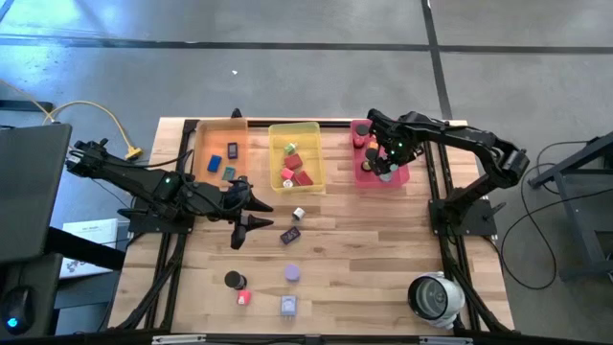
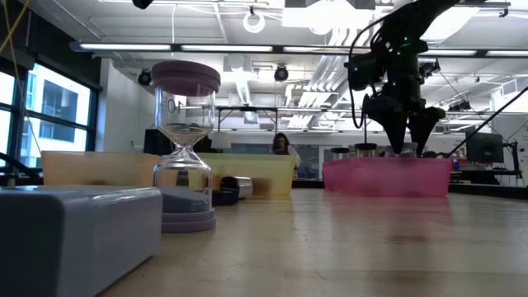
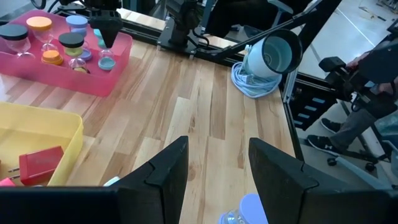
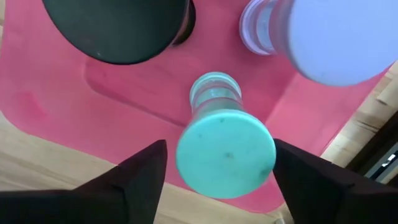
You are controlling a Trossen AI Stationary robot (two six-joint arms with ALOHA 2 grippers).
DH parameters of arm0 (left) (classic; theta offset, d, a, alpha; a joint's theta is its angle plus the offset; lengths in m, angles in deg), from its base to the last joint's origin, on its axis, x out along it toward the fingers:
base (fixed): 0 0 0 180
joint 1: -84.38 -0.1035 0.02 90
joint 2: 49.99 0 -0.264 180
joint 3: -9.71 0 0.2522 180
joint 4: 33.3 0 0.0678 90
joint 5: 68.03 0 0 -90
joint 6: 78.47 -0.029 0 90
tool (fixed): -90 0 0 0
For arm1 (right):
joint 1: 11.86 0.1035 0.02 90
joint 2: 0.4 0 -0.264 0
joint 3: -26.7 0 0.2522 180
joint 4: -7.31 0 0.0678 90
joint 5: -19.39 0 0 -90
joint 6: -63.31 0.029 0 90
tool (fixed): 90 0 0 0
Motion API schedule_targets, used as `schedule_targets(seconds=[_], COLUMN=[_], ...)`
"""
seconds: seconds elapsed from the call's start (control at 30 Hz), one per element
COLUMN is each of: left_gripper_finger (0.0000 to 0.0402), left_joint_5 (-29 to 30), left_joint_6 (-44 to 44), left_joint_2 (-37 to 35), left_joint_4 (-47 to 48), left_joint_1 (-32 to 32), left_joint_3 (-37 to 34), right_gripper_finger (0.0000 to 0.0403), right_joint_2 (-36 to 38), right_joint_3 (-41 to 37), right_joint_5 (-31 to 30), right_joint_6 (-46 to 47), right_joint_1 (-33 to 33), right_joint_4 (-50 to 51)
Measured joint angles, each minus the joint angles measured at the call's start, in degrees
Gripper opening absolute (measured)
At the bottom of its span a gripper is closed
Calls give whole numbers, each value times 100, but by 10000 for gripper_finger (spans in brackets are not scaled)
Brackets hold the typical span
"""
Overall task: Pick & Place Office items
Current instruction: Put the light blue sand timer into the pink bin, then put the blue digital clock into the orange bin
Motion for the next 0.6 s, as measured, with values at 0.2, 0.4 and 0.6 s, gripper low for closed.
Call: schedule_targets(seconds=[0.2, 0.4, 0.6], left_gripper_finger=[162, 162, 162], left_joint_5=[0, 4, 15], left_joint_6=[0, 14, 66], left_joint_2=[0, 0, 0], left_joint_4=[0, -1, -4], left_joint_1=[-22, -23, -138], left_joint_3=[-1, -1, -1], right_gripper_finger=[277, 274, 275], right_joint_2=[8, 150, 654], right_joint_3=[0, 11, 11], right_joint_5=[-22, -574, -663], right_joint_6=[46, 60, 58], right_joint_1=[-11, 17, 24], right_joint_4=[204, 651, 692])
